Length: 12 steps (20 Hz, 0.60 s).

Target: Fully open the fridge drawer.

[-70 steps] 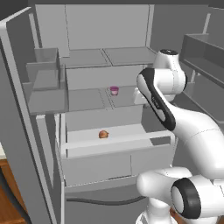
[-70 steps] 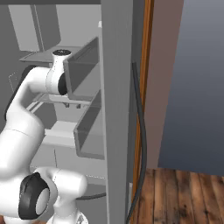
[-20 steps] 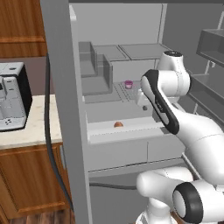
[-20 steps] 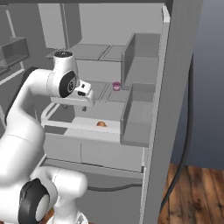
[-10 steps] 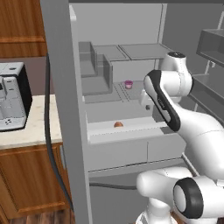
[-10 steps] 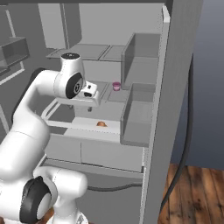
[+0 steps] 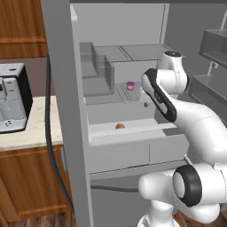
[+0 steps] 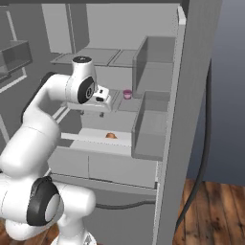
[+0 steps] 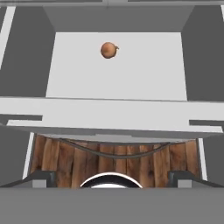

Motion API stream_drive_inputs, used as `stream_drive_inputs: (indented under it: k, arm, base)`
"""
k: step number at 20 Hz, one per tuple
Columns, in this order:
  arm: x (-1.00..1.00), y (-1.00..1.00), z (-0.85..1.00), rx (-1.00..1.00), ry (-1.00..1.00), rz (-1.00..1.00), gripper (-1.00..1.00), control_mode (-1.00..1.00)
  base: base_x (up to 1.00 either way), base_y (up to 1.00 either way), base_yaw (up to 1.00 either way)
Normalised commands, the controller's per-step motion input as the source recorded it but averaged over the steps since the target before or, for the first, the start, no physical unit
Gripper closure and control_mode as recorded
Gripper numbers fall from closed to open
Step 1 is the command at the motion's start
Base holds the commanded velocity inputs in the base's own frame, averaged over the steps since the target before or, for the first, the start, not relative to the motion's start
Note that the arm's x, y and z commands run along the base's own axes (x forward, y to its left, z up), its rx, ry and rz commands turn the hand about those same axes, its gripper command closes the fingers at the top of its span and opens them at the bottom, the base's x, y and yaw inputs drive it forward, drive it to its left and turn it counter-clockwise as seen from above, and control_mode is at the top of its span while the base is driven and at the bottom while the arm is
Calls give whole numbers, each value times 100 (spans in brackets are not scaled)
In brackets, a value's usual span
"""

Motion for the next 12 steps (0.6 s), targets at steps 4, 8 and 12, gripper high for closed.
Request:
stream_drive_inputs:
  k: [4,8,12]
  arm:
    - [47,0,-3,0,0,0,-100,-100]
    - [45,0,-10,0,0,0,-100,-100]
    - [42,0,-20,0,0,0,-100,-100]
  base:
    - [0,0,0]
    - [0,0,0]
    - [0,0,0]
